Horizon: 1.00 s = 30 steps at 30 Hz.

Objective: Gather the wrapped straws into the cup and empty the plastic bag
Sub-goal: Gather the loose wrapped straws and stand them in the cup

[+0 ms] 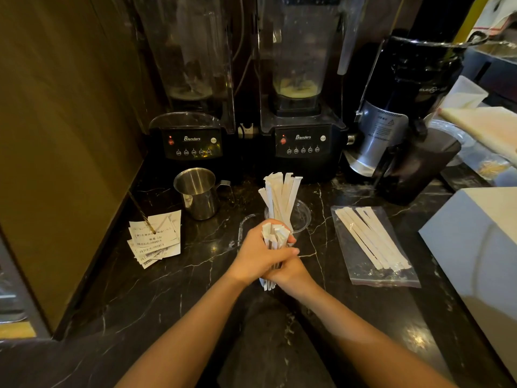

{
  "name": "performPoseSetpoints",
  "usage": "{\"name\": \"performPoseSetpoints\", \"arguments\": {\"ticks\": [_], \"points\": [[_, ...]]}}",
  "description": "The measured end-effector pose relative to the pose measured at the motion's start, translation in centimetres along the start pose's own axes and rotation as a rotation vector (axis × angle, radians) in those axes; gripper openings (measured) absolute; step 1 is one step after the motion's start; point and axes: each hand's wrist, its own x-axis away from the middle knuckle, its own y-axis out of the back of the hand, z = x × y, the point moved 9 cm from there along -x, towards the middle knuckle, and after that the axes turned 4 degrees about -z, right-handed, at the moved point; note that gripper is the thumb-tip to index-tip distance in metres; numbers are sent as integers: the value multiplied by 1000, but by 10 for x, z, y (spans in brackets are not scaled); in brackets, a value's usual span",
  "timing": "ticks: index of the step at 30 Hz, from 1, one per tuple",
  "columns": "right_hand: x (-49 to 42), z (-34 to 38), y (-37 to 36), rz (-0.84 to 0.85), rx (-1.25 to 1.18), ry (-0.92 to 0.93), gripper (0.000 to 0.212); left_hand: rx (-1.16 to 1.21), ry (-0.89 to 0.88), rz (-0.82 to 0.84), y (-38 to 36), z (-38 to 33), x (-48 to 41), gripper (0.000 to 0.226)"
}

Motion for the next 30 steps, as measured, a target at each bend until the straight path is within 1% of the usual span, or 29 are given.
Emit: {"name": "performPoseSetpoints", "arguments": {"ticks": [3,6,8,10,13,16,20,23,24,26,28,30], "points": [[-2,-3,0,-30,32,-11,36,2,37,17,0,6,0,32],[-4,0,-3,-10,24,-7,39,-9,69,41,-1,8,0,26],[-4,-1,-1,-23,49,-4,34,-53,74,80,-4,7,-1,19],[-4,1,0,17,79,18,38,-87,68,119,-6,3,-3,14],[-4,21,2,93,80,71,48,-115,21,150,-6,-16,-10,12],[-9,54,15,123,48,110,49,-142,-67,187,-7,-50,-22,15],[-20,110,43,122,48,244,31,-136,-165,236,-9,-100,-44,9],[-33,135,66,60,36,309,33,-198,-222,218,-7,-122,-64,18],[-37,139,71,60,35,313,32,-232,-221,208,-7,-123,-71,24],[-45,136,78,69,35,289,24,-277,-201,178,-6,-120,-84,36],[-52,124,82,75,45,251,16,-288,-201,165,-7,-113,-92,32],[-58,110,82,83,68,215,14,-294,-178,163,-8,-100,-97,28]]}}
